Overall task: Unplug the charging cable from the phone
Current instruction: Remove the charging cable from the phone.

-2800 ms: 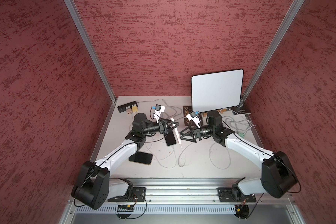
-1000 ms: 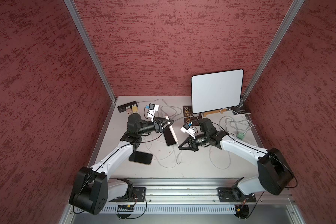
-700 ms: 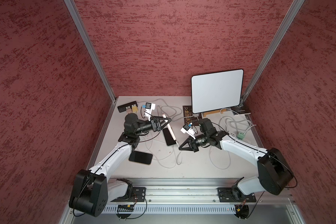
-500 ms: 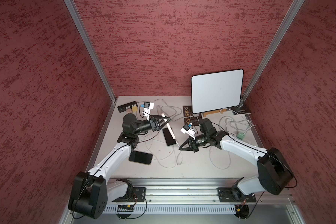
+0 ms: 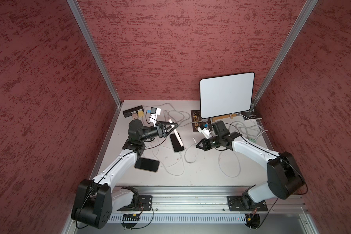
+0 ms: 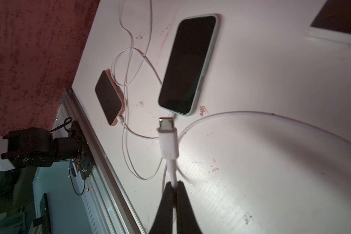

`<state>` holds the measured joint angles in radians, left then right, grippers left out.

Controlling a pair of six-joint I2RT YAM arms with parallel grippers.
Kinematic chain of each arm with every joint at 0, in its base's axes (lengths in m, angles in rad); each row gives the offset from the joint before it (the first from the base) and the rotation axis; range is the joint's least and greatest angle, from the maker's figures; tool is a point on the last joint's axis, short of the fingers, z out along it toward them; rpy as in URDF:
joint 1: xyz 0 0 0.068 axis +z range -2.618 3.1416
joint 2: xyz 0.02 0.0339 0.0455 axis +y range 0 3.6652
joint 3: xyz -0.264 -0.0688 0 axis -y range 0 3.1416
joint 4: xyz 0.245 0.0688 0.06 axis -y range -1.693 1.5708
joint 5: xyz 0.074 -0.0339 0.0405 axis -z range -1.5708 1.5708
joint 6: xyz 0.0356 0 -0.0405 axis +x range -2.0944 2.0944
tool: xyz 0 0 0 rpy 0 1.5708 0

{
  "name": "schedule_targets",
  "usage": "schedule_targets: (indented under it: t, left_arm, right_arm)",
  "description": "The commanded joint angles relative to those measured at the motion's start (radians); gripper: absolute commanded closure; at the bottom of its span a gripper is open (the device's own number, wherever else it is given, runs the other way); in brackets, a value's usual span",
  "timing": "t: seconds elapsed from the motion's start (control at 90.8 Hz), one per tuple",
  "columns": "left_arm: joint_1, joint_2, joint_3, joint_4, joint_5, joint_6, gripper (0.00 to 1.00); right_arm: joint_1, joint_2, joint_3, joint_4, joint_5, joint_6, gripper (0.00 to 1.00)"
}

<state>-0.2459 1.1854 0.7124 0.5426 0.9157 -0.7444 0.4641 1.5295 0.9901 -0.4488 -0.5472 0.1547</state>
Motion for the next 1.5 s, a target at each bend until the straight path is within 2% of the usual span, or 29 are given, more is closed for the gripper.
schedule_targets:
  t: [0.0, 0.231, 0.397, 0.606, 0.683, 0.793, 1.08, 1.278, 1.488]
  left_arm:
    - [0.005, -0.017, -0.001, 0.068, 0.013, -0.003, 0.91]
    - [0.005, -0.011, -0.004, 0.069, 0.018, 0.0, 0.91]
    - [0.003, -0.007, -0.001, 0.069, 0.02, 0.0, 0.91]
    - [0.003, 0.0, 0.001, 0.071, 0.033, 0.004, 0.91]
    - [0.003, 0.004, 0.001, 0.073, 0.04, 0.005, 0.91]
    - [0.004, 0.012, 0.002, 0.08, 0.054, 0.007, 0.91]
    - [0.001, 0.028, -0.011, 0.118, 0.109, 0.01, 0.9]
    - [-0.014, 0.031, -0.016, 0.145, 0.144, 0.007, 0.89]
    - [-0.039, 0.034, -0.015, 0.155, 0.165, 0.012, 0.88]
  right_arm:
    - [-0.006, 0.027, 0.05, -0.122, 0.232, 0.037, 1.0]
    - [-0.006, 0.067, 0.091, -0.223, 0.448, 0.071, 1.0]
    - [-0.006, 0.067, 0.101, -0.247, 0.5, 0.08, 0.94]
    - [-0.006, 0.028, 0.106, -0.244, 0.49, 0.072, 0.7]
    - [-0.006, 0.013, 0.111, -0.238, 0.461, 0.062, 0.56]
    - [-0.005, -0.01, 0.113, -0.215, 0.358, 0.034, 0.44]
    - [-0.005, -0.103, 0.107, -0.114, -0.043, -0.028, 0.2]
    - [-0.004, -0.14, 0.099, -0.03, -0.269, -0.029, 0.1]
    - [0.002, -0.175, 0.075, 0.118, -0.456, 0.044, 0.02]
